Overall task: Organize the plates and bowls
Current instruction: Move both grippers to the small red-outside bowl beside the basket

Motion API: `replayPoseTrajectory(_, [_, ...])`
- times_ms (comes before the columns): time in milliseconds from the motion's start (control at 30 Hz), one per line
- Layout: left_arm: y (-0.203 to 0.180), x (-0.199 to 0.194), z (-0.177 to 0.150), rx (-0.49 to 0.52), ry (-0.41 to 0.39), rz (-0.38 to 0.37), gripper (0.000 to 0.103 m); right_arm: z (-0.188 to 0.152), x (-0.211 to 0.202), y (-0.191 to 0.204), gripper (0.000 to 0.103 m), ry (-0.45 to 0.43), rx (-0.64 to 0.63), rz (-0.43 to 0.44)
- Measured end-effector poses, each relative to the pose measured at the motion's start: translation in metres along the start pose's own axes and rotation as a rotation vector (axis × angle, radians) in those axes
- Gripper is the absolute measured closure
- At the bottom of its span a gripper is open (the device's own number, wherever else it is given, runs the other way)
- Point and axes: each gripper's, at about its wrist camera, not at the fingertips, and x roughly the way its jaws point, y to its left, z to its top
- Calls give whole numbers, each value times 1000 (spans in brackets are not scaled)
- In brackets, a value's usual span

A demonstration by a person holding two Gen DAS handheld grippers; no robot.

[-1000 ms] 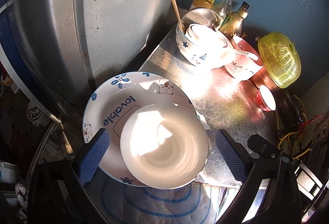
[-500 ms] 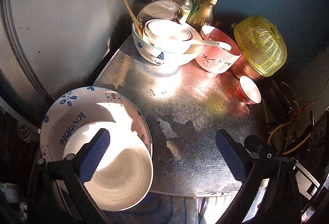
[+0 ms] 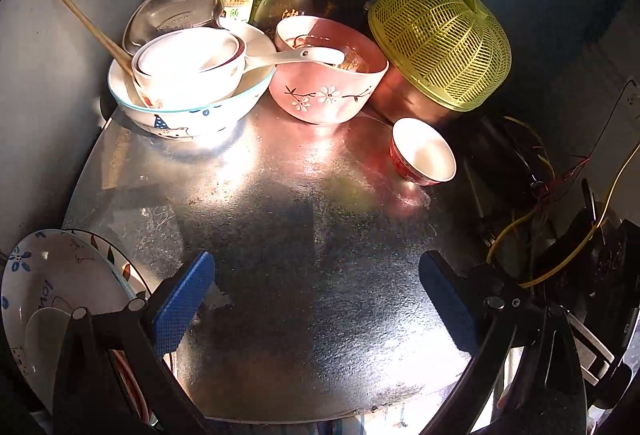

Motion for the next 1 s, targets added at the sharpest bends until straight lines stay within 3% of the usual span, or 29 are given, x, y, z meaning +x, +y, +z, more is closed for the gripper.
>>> replayPoseTrajectory(267, [-29,45,25,34,52,-75,1,28,7,-30,0,-36,56,-46])
replayPoseTrajectory(600, [-52,100,59,4,66,-146,1,76,28,-55,1,-93,118,-35])
replayPoseTrajectory(700, [-58,118,70,-4,58,-143,4,95,39,-61,8,-104,110,-65])
replayPoseTrajectory(767, [-63,129,77,-8,56,-146,15,106,48,-65,13,-100,108,-82])
replayPoseTrajectory(900, [-75,152,86,-17,57,-149,23,125,71,-72,21,-83,107,-110])
replayPoseTrajectory(967, [-79,163,89,-8,62,-137,52,132,82,-72,32,-63,96,-117])
replayPoseTrajectory(1000, [-81,169,90,-7,71,-128,55,135,87,-72,36,-55,86,-118])
